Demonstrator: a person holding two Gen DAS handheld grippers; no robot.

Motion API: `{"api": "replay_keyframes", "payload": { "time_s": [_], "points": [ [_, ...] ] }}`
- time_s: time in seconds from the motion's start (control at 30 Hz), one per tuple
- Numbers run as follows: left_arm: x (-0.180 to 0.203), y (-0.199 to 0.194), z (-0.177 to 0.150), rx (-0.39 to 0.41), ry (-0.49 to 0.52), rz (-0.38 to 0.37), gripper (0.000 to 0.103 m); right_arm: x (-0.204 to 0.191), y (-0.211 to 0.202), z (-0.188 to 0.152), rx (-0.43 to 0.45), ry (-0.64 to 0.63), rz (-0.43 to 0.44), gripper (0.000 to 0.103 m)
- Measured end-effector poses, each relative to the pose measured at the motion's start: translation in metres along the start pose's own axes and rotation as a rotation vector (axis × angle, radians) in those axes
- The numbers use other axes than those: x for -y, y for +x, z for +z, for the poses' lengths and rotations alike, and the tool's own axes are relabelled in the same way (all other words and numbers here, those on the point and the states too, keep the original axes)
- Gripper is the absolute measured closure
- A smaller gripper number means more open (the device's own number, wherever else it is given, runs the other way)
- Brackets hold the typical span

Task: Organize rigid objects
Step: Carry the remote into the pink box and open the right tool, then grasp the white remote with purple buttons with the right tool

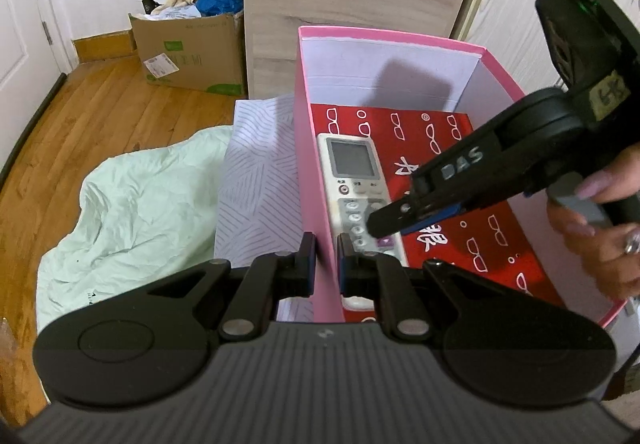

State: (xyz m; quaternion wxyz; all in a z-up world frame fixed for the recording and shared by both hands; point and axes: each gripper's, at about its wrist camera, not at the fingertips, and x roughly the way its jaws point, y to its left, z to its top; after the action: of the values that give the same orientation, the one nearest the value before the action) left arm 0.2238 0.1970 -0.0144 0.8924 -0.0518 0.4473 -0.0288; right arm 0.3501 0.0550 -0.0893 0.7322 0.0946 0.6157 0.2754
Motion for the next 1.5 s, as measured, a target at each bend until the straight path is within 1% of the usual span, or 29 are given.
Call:
{"api": "replay_keyframes", "payload": {
  "time_s": [0.13,0.2,0.23,0.3,0.33,0.43,0.57,0.7,0.73,0.9,1.0,1.07,1.17,1.23,1.3,1.37,1.5],
  "points": [
    [0.002,-0.001,0.0,-0.002,0.009,0.008,0.094,-0.009,0.007,-0.001,0.021,-0.02,-0.015,0.075],
    [0.002,-0.001,0.0,-0.006,0.007,0.011,0.095,-0.007,0.011,-0.005,0.03,0.0,0.004,0.075],
    [0.002,-0.001,0.0,-0.007,0.008,0.013,0.095,-0.008,0.007,0.001,0.034,0.0,0.011,0.075],
    [0.004,-0.001,0.0,-0.008,0.013,0.018,0.095,-0.01,-0.003,0.002,0.041,-0.036,0.003,0.071],
    [0.005,-0.001,0.0,-0.009,0.018,0.022,0.095,-0.013,-0.01,0.003,0.056,-0.053,0.004,0.071],
    [0.007,-0.001,-0.001,-0.015,0.028,0.032,0.095,-0.015,-0.051,-0.002,0.115,-0.109,0.048,0.07],
    [0.005,-0.001,-0.001,-0.025,0.026,0.03,0.095,-0.018,-0.108,-0.019,0.195,-0.225,0.011,0.068],
    [0.007,-0.002,-0.003,-0.029,0.044,0.034,0.095,0.007,-0.151,-0.047,0.217,-0.29,-0.002,0.066],
    [0.007,-0.002,-0.004,-0.03,0.044,0.034,0.095,0.013,-0.155,-0.052,0.22,-0.297,-0.01,0.063],
    [0.007,-0.002,-0.003,-0.038,0.036,0.033,0.095,0.058,-0.181,-0.081,0.241,-0.269,-0.057,0.062],
    [0.008,-0.002,-0.003,-0.042,0.036,0.038,0.095,0.079,-0.186,-0.094,0.246,-0.258,-0.088,0.062],
    [0.008,-0.002,-0.002,-0.044,0.033,0.04,0.095,0.087,-0.185,-0.105,0.245,-0.268,-0.104,0.059],
    [0.009,-0.002,-0.003,-0.047,0.032,0.044,0.095,0.099,-0.177,-0.118,0.207,-0.274,-0.135,0.058],
    [0.009,-0.002,-0.004,-0.047,0.039,0.048,0.095,0.106,-0.168,-0.128,0.17,-0.298,-0.172,0.058],
    [0.01,-0.002,-0.005,-0.05,0.042,0.053,0.096,0.113,-0.161,-0.135,0.142,-0.319,-0.203,0.055],
    [0.011,-0.002,-0.006,-0.053,0.044,0.058,0.096,0.122,-0.152,-0.139,0.114,-0.326,-0.242,0.049],
    [0.012,-0.001,-0.006,-0.054,0.041,0.06,0.096,0.14,-0.128,-0.143,0.064,-0.347,-0.341,0.049]
  ]
}}
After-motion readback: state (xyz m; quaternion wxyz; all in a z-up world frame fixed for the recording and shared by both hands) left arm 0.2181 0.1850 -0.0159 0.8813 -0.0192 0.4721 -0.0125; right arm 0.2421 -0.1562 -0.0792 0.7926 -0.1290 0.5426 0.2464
